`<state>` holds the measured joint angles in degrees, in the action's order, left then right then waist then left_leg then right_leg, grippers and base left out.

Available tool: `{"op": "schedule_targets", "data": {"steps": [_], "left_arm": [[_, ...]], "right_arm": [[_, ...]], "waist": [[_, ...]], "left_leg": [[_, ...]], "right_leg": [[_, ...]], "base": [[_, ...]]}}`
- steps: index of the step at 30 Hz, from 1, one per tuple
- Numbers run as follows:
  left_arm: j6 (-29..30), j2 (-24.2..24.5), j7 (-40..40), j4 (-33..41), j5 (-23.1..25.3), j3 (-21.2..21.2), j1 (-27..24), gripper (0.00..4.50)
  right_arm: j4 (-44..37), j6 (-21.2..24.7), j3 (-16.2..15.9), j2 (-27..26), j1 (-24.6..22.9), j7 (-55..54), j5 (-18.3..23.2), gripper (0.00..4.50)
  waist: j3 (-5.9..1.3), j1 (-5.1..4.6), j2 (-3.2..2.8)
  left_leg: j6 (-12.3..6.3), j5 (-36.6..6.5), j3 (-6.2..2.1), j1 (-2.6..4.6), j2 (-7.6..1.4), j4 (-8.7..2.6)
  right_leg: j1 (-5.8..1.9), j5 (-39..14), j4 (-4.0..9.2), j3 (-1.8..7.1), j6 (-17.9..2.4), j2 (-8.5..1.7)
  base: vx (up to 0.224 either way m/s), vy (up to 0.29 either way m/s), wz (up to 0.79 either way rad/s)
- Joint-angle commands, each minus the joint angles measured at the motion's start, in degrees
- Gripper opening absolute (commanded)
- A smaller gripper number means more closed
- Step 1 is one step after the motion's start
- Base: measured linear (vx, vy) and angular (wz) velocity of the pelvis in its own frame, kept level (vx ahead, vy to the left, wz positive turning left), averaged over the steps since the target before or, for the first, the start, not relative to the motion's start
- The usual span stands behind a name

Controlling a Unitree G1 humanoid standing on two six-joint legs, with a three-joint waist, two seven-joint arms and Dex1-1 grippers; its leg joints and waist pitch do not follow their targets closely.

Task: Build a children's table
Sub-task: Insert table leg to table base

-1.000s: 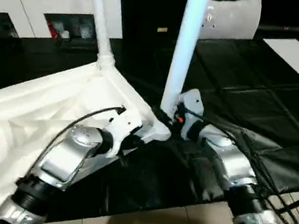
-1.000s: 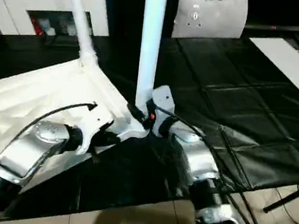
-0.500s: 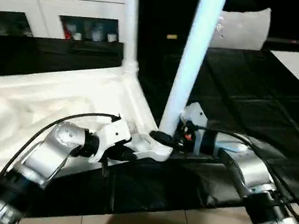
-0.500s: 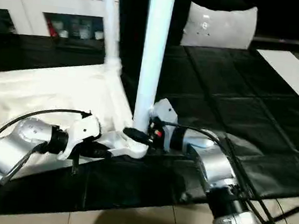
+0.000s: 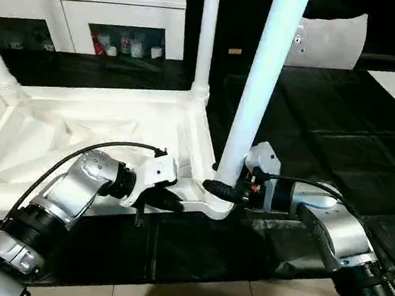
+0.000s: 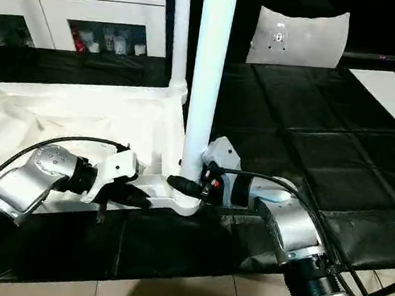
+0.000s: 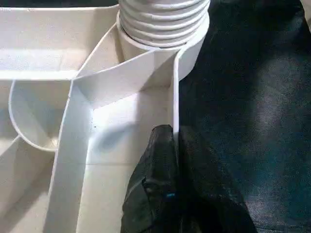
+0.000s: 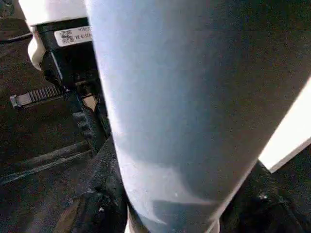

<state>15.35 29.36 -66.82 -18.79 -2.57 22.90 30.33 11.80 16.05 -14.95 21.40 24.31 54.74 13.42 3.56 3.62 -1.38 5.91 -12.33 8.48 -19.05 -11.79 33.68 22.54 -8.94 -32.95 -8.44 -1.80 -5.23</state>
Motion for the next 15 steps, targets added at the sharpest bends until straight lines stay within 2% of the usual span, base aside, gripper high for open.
{"op": "schedule_targets", "data": {"steps": [1, 5, 7, 9, 10, 11, 12, 13, 14, 15], "left_arm": [[-0.3, 0.52, 3.08, 1.39, -0.56, -4.01, 3.1, 0.0], [5.36, -0.86, 9.44, 4.62, -0.69, -6.88, 0.61, 0.0], [10.68, -2.52, 15.01, 8.67, -0.12, -9.08, -1.94, 0.0], [13.93, -3.85, 18.35, 11.4, 0.13, -10.43, -3.5, 0.0], [15.35, -4.59, 19.79, 12.51, 0.24, -11.03, -4.06, 0.0], [15.85, -4.85, 20.29, 12.9, 0.28, -11.23, -4.25, 0.0], [22.72, -9.29, 25.92, 18.56, 0.34, -13.36, -6.26, 0.0], [23.98, -10.13, 26.92, 19.63, 0.35, -13.68, -6.6, 0.0], [26.14, -12.19, 28.26, 21.83, 0.16, -13.67, -7.09, 0.0], [26.86, -12.77, 28.71, 22.56, 0.03, -13.57, -7.22, 0.0]], "right_arm": [[6.45, 6.6, -4.13, -0.25, -5.4, -1.02, -2.94, 1.9], [8.85, 5.06, -0.7, -4.1, -4.55, -9.94, -4.37, 1.9], [10.43, 4.38, 2.22, -7.05, -3.96, -16.44, -4.36, 1.9], [10.99, 3.71, 3.34, -8.47, -3.65, -19.57, -4.53, 1.9], [11.19, 3.55, 3.71, -9.03, -3.49, -20.7, -4.59, 1.9], [11.27, 3.49, 3.84, -9.22, -3.43, -21.1, -4.61, 1.9], [13.28, 2.88, 5.1, -11.82, -1.92, -26.28, -5.43, 1.9], [13.7, 2.81, 5.34, -12.31, -1.61, -27.23, -5.6, 1.9], [15.17, 2.59, 5.89, -13.32, -0.54, -29.0, -5.72, 1.9], [15.66, 2.51, 6.08, -13.65, -0.21, -29.57, -5.76, 1.9]], "waist": [[-2.6, -0.43, -0.79], [-2.15, -0.96, -0.75], [-1.86, -1.59, -0.68], [-1.8, -2.33, -0.71], [-1.71, -2.84, -0.75], [-1.76, -3.23, -0.94], [-1.81, -3.88, -0.84], [-1.88, -4.18, -0.84], [-1.62, -4.25, -0.89], [-1.66, -4.56, -0.74]], "left_leg": [[-2.26, -15.24, 0.1, -0.4, -1.25, -4.57], [-0.99, -18.33, -0.14, -0.2, -1.19, -4.7], [-0.81, -20.25, -0.32, -0.03, -0.83, -4.58], [-0.55, -20.87, -0.52, -0.22, -0.89, -4.59], [-0.89, -21.5, -0.74, -0.61, -0.72, -4.62], [-1.11, -21.82, -0.82, -0.53, -0.9, -4.74], [-1.29, -21.73, -0.79, -0.65, -0.9, -4.69], [-1.03, -21.2, -0.83, -0.83, -1.16, -4.76], [-1.31, -21.23, -0.87, -0.92, -1.01, -4.76], [-1.67, -21.73, -0.82, -0.6, -0.79, -4.54]], "right_leg": [[-2.89, -23.78, 4.73, 3.58, -7.35, -3.29], [-2.56, -29.9, 5.43, 3.19, -5.41, -3.48], [-2.25, -34.34, 6.25, 2.67, -3.24, -3.42], [-2.33, -35.2, 6.44, 2.32, -2.41, -3.42], [-2.58, -35.84, 6.64, 1.96, -1.47, -3.29], [-2.54, -34.71, 6.72, 1.98, -1.53, -3.33], [-2.6, -33.37, 6.56, 2.0, -2.1, -3.32], [-2.82, -32.14, 6.22, 2.09, -2.93, -3.49], [-2.63, -32.71, 6.57, 1.94, -2.96, -3.41], [-2.3, -33.6, 6.67, 1.92, -2.94, -3.38]], "base": [[0.0, 0.0, 0.0], [0.0, 0.0, 0.0], [0.0, 0.0, 0.0], [0.0, 0.0, 0.0], [0.0, 0.0, 0.0], [0.0, 0.0, 0.0], [0.0, 0.0, 0.0], [0.0, 0.0, 0.0], [0.0, 0.0, 0.0], [0.0, 0.0, 0.0]]}}
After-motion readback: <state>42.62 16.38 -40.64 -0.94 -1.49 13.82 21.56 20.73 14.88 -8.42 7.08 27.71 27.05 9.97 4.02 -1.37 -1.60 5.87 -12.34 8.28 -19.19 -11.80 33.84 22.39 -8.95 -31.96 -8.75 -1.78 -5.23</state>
